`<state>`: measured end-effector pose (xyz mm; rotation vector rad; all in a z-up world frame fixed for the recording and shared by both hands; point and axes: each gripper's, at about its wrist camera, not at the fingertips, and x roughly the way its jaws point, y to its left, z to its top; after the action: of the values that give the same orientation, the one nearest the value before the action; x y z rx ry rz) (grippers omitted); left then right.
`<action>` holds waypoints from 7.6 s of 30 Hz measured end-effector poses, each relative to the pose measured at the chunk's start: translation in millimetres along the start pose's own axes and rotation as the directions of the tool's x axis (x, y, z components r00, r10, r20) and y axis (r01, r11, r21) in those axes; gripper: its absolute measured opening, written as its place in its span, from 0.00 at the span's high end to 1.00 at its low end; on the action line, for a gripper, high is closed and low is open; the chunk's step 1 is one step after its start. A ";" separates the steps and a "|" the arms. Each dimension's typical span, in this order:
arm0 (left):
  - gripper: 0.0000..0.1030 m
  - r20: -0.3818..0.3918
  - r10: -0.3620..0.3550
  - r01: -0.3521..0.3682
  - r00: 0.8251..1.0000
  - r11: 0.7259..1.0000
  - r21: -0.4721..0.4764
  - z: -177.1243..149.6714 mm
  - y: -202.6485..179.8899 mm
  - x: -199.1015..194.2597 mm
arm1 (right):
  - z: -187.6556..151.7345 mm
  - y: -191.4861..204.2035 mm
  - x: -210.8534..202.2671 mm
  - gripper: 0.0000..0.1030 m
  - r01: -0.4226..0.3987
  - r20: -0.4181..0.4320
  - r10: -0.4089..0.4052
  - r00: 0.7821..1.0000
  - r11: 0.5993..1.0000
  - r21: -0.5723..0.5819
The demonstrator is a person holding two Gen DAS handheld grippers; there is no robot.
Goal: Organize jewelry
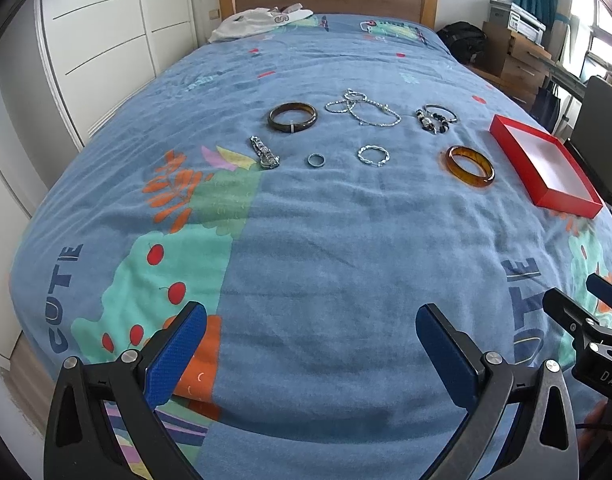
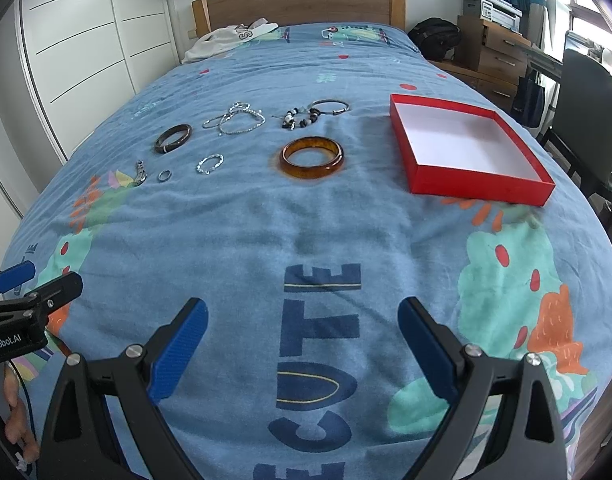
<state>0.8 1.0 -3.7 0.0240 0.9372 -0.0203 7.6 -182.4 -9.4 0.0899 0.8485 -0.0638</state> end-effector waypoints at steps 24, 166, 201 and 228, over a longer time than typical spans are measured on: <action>0.01 -0.046 0.060 -0.060 0.997 0.998 0.020 14.8 2.4 8.9 | 10.8 -7.4 -1.4 0.06 -0.007 0.035 0.007 0.999 1.000 -0.014; 0.81 -0.132 -0.453 0.470 0.882 0.820 0.326 245.6 -309.0 134.2 | 197.5 -249.6 107.0 0.25 0.028 0.030 -0.029 0.999 0.999 0.030; 0.70 -0.267 -0.304 0.398 0.915 0.795 0.458 233.1 -366.2 214.1 | 212.8 -256.8 200.2 0.24 -0.044 -0.247 -0.027 0.969 0.959 -0.280; 0.35 0.021 -0.345 0.311 0.938 0.870 0.384 259.5 -254.3 37.7 | 205.9 -285.7 -22.7 0.25 0.132 -0.022 -0.135 0.991 0.986 -0.105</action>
<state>225.1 -261.1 116.5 0.2175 0.8276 -0.5162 119.8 -487.6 127.7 -0.0640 0.8850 -0.1449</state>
